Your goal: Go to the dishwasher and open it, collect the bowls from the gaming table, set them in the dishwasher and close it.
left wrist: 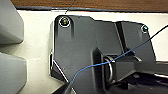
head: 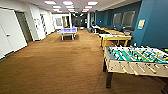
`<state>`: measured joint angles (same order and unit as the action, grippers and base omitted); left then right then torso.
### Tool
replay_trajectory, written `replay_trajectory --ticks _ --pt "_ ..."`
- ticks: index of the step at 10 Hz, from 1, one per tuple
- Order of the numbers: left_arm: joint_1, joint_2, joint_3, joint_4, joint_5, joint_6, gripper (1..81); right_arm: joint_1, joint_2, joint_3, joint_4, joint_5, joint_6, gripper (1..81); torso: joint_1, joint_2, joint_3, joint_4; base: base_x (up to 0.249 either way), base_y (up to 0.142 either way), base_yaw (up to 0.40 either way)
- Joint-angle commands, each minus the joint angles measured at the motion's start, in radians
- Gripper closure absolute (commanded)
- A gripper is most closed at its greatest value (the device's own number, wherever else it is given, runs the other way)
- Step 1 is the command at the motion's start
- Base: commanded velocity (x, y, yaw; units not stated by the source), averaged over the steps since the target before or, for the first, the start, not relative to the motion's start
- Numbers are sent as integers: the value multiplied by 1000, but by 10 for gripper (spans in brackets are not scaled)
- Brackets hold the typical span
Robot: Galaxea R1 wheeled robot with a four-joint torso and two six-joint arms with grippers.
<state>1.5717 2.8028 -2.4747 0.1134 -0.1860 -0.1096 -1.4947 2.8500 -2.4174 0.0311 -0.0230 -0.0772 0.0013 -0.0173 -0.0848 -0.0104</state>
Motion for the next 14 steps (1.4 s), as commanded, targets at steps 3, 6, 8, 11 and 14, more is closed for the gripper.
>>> replay_trajectory --ticks 3,6,8,11,14 --pt "-32 -20 3 12 46 -2 10 49 -2 9 -10 -55 -3 10 0 0 0 0 0 0 192" --pt "-32 -17 3 3 48 -2 10 49 -2 5 -10 -57 -3 10 0 0 0 0 -61 0 0" --pt "-31 -14 2 -1 48 -4 10 47 -2 3 -10 -57 -3 10 0 0 0 0 -44 0 0" --pt "-31 -14 2 -1 49 -4 10 49 -1 3 -10 -57 -3 10 0 0 0 0 0 0 0" --pt "-31 -14 2 -3 49 -4 10 49 2 3 -10 -57 -10 10 0 0 0 0 0 0 0"
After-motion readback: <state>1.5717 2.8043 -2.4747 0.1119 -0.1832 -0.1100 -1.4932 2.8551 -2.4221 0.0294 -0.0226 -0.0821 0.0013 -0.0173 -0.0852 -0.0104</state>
